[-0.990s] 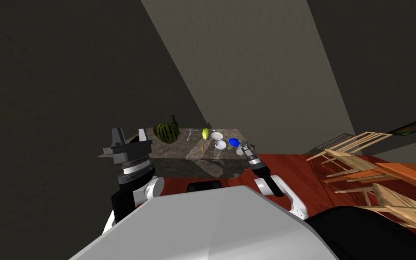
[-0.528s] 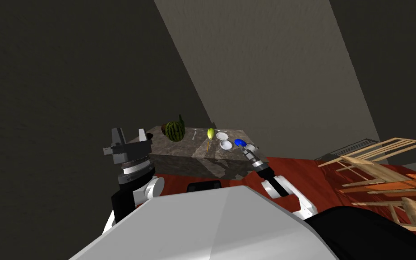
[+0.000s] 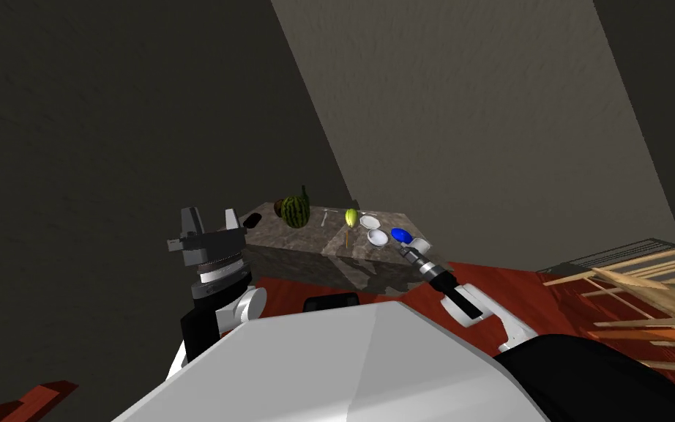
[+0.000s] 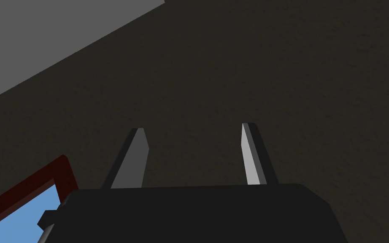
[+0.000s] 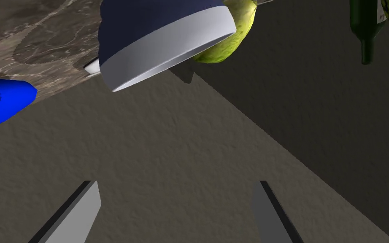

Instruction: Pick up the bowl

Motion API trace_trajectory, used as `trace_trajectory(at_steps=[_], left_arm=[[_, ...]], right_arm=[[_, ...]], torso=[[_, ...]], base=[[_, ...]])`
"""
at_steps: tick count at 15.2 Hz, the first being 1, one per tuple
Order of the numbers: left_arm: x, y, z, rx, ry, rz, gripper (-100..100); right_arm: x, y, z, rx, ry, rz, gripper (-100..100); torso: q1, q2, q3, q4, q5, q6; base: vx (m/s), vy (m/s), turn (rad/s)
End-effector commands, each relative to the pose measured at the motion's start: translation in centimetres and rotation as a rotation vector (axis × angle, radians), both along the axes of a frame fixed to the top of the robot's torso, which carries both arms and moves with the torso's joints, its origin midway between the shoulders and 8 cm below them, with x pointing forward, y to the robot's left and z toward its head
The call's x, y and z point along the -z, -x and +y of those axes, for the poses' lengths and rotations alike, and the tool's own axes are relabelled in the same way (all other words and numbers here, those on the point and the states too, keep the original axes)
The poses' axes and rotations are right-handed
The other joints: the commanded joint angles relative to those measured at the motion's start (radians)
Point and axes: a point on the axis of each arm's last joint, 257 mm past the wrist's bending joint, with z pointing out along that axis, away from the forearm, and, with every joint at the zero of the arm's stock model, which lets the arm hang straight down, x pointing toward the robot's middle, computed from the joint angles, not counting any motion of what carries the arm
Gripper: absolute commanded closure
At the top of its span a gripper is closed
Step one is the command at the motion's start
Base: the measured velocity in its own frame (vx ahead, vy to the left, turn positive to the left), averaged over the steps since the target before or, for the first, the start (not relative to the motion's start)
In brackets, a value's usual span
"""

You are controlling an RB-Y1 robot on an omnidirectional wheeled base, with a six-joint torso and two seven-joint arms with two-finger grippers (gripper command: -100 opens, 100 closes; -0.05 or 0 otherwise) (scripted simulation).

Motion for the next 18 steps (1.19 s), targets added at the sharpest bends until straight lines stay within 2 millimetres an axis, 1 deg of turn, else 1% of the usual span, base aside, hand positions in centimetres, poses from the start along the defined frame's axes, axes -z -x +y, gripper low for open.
trace_trajectory(at_steps=[1,2,4,5,7,8,9,10,11,12,13,14,16,17,18], left_arm=[[0.0,0.0,0.0,0.000,0.000,0.000,0],[0.0,0.0,0.0,0.000,0.000,0.000,0],[0.0,0.0,0.0,0.000,0.000,0.000,0],[0.0,0.0,0.0,0.000,0.000,0.000,0],[0.0,0.0,0.0,0.000,0.000,0.000,0],[0.0,0.0,0.0,0.000,0.000,0.000,0],[0.0,0.0,0.0,0.000,0.000,0.000,0],[0.0,0.0,0.0,0.000,0.000,0.000,0],[0.0,0.0,0.0,0.000,0.000,0.000,0],[0.0,0.0,0.0,0.000,0.000,0.000,0],[0.0,0.0,0.0,0.000,0.000,0.000,0],[0.0,0.0,0.0,0.000,0.000,0.000,0],[0.0,0.0,0.0,0.000,0.000,0.000,0],[0.0,0.0,0.0,0.000,0.000,0.000,0],[0.0,0.0,0.0,0.000,0.000,0.000,0]], right_arm=[[1.0,0.4,-1.5,-0.007,0.069,0.038,-100],[2.1,1.0,-2.9,-0.001,0.125,0.073,-100],[2.1,0.9,-3.4,-0.011,0.151,0.084,-100],[3.3,1.6,-5.2,-0.005,0.214,0.126,-100],[3.0,1.4,-5.4,-0.017,0.233,0.130,-100],[4.1,2.2,-7.3,-0.014,0.298,0.172,-100],[3.8,2.0,-7.4,-0.025,0.315,0.176,-100],[4.8,2.9,-9.3,-0.020,0.373,0.218,-100],[4.4,2.7,-9.4,-0.034,0.395,0.221,-100],[5.4,3.7,-11.3,-0.032,0.453,0.263,-100],[5.0,3.4,-11.4,-0.045,0.472,0.266,-100],[5.8,4.5,-13.2,-0.044,0.528,0.309,-100],[5.4,4.2,-13.4,-0.058,0.548,0.311,-100],[6.0,5.1,-15.2,-0.066,0.612,0.356,-100],[5.8,5.0,-15.3,-0.072,0.621,0.357,-100]], torso=[[0.000,0.000,0.000,0.000,0.000,0.000],[0.000,0.000,0.000,0.000,0.000,0.000],[0.001,-0.001,0.000,0.000,0.000,0.000],[0.000,-0.001,0.000,0.000,0.000,0.000],[0.000,-0.001,0.000,0.000,0.000,0.000],[-0.001,0.000,0.000,0.000,0.000,0.000],[0.000,0.000,0.000,0.000,0.000,0.000],[0.000,0.000,0.000,0.000,0.000,0.000],[0.001,0.000,0.000,0.000,0.000,0.000],[0.002,0.000,0.000,0.000,0.000,0.000],[0.003,-0.001,0.000,0.000,0.001,0.000],[0.004,-0.001,0.000,0.000,0.001,0.000],[0.004,-0.001,-0.001,0.000,0.001,0.000],[0.002,-0.001,0.000,0.000,0.001,0.001],[0.001,0.000,0.000,0.000,0.000,0.000]], base=[[0.009,0.092,0.140],[0.020,0.113,0.160],[0.020,0.092,0.091],[0.011,0.085,0.136],[0.013,0.082,0.105],[0.011,0.086,0.126],[0.014,0.093,0.141],[0.009,0.116,0.228],[0.013,0.119,0.165],[0.023,0.135,0.157],[0.024,0.137,0.130],[0.030,0.142,0.186],[0.030,0.103,0.086],[0.017,0.086,0.109],[0.014,0.089,0.133]])
